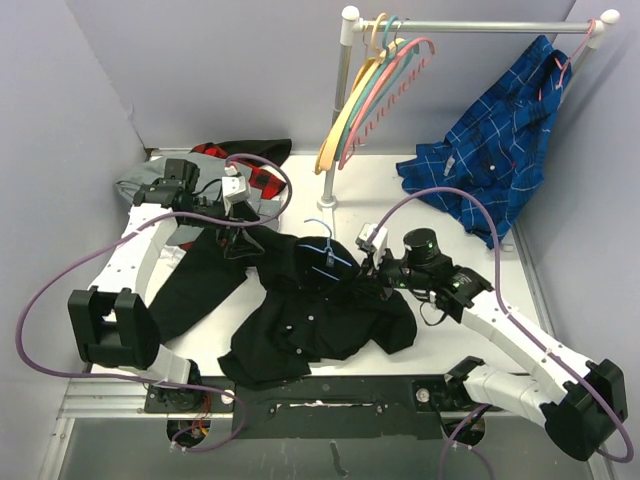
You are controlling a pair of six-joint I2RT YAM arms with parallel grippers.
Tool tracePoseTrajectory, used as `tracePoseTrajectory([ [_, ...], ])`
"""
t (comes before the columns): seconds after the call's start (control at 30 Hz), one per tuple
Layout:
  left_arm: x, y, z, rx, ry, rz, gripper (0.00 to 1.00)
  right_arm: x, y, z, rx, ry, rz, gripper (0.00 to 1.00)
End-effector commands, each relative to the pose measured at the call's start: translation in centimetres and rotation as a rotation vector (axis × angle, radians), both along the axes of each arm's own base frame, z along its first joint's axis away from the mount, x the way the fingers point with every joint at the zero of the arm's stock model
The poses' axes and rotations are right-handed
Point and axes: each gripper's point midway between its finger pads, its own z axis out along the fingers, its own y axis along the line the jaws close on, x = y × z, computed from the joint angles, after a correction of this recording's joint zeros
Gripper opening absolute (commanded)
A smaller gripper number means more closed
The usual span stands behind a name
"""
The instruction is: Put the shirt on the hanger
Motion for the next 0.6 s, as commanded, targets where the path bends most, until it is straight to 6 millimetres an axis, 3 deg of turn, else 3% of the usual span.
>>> tracePoseTrajectory([
  [0.0, -1.4, 0.6, 3.2, 0.009, -0.046, -0.016, 0.98, 1.9, -1.4, 1.9, 0.001, -0.08, -0.141, 0.0],
  [0.17, 1.2, 2.7, 3.8, 0.081, -0.053, 0.204, 0.98, 3.3, -4.1, 2.8, -0.02, -0.092, -0.365, 0.0],
  [0.3, 3.9, 5.7, 5.2, 0.109, 0.019, 0.452, 0.98, 2.8, -7.4, 3.5, -0.009, -0.075, -0.571, 0.0],
  [0.43, 5.4, 8.7, 8.4, 0.083, 0.068, 0.669, 0.98, 1.6, -11.9, 3.5, -0.044, -0.044, -0.786, 0.0],
  [0.5, 6.2, 10.0, 8.9, 0.109, 0.092, 0.767, 0.98, 1.1, -14.3, 3.9, -0.093, -0.043, -0.892, 0.0],
  [0.57, 5.8, 10.1, 9.3, 0.117, 0.101, 0.769, 0.98, 0.7, -18.0, 4.4, -0.165, -0.063, -1.071, 0.0],
])
